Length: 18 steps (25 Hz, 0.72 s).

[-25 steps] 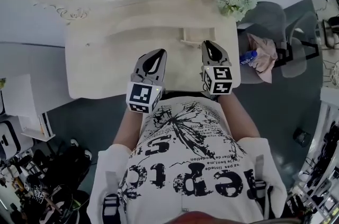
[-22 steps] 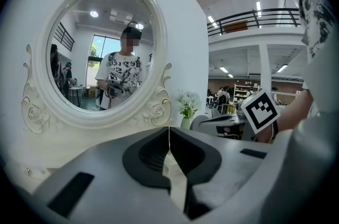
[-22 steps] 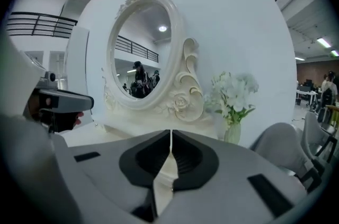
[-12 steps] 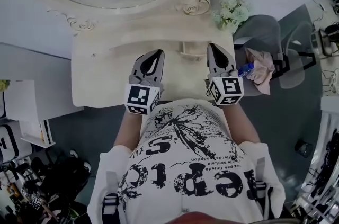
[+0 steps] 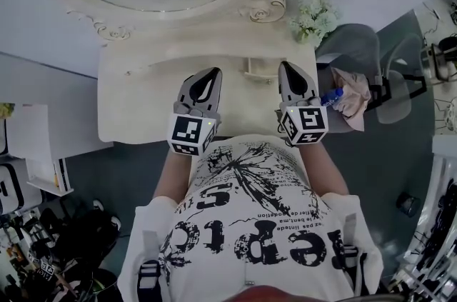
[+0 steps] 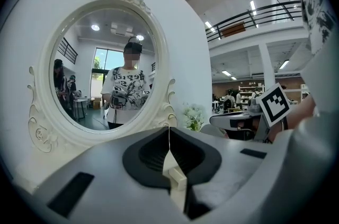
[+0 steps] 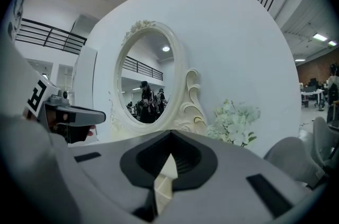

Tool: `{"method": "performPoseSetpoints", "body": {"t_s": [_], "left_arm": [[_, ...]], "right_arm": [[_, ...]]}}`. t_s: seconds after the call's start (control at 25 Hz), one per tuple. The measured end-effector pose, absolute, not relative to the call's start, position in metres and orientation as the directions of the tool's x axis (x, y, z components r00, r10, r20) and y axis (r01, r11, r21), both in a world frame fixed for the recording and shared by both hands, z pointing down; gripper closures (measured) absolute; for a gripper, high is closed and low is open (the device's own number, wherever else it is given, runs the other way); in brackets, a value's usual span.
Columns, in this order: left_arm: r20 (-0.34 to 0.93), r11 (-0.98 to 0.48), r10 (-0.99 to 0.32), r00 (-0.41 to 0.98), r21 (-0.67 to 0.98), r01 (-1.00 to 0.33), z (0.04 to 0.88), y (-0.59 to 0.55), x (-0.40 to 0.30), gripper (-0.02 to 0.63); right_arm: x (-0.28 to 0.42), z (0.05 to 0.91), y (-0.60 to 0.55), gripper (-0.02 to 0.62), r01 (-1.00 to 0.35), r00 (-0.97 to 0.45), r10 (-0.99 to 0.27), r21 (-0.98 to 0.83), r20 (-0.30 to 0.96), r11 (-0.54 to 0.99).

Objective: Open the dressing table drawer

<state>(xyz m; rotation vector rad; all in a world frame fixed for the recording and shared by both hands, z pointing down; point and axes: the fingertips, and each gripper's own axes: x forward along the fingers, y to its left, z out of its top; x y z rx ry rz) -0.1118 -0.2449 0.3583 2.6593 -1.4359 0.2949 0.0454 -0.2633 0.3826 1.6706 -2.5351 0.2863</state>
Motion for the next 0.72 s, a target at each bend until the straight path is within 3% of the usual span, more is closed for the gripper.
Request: {"method": "performPoseSetpoints", "body": {"t_s": [0.72], "left_arm": [[0.216, -0.558, -0.81, 0.546, 0.005, -0.83, 0.359, -0.247, -0.113, 0.586]], "right_arm": [[0.033, 0.384, -0.26, 0.578, -0.91, -0.414, -0.893, -0.091, 0.178, 0.404]]}}
